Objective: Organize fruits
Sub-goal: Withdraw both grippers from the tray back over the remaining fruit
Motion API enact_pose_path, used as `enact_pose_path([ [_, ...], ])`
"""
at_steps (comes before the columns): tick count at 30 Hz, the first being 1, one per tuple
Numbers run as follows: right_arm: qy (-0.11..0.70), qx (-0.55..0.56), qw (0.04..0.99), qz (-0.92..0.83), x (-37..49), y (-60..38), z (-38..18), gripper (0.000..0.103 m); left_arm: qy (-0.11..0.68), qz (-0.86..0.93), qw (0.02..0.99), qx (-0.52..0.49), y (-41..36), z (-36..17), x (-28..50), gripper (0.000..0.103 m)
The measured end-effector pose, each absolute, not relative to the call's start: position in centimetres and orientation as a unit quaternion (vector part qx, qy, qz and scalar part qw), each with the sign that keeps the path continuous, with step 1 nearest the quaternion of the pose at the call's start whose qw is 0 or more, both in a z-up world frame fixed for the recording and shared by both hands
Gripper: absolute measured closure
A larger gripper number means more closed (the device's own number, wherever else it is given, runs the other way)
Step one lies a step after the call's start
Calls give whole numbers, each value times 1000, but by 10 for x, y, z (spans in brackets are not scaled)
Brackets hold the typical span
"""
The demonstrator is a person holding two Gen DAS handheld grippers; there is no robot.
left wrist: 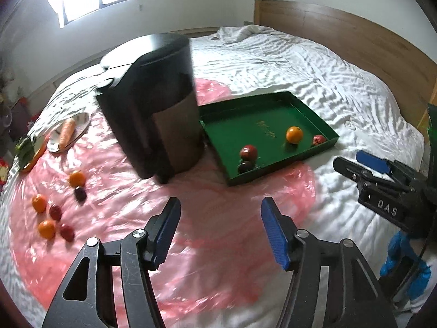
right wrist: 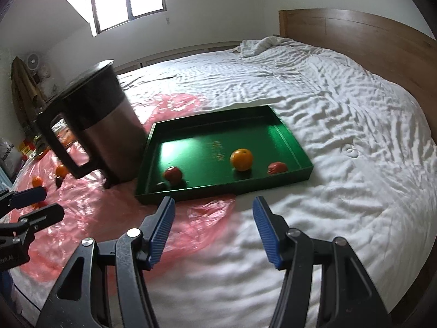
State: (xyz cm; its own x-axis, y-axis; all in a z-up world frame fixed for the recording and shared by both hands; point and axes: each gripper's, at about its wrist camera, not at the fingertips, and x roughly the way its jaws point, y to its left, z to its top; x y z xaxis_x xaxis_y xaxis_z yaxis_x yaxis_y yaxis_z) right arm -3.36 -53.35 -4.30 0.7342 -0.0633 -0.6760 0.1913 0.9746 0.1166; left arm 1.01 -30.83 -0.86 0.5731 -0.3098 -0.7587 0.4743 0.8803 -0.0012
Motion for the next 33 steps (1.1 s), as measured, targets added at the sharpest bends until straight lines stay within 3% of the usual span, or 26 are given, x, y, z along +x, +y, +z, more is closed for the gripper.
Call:
enact_pose_path([
  [33, 362, 48, 930, 29, -67, -382, -38, 0, 402, -131, 905, 41, -174, -16, -23, 47],
])
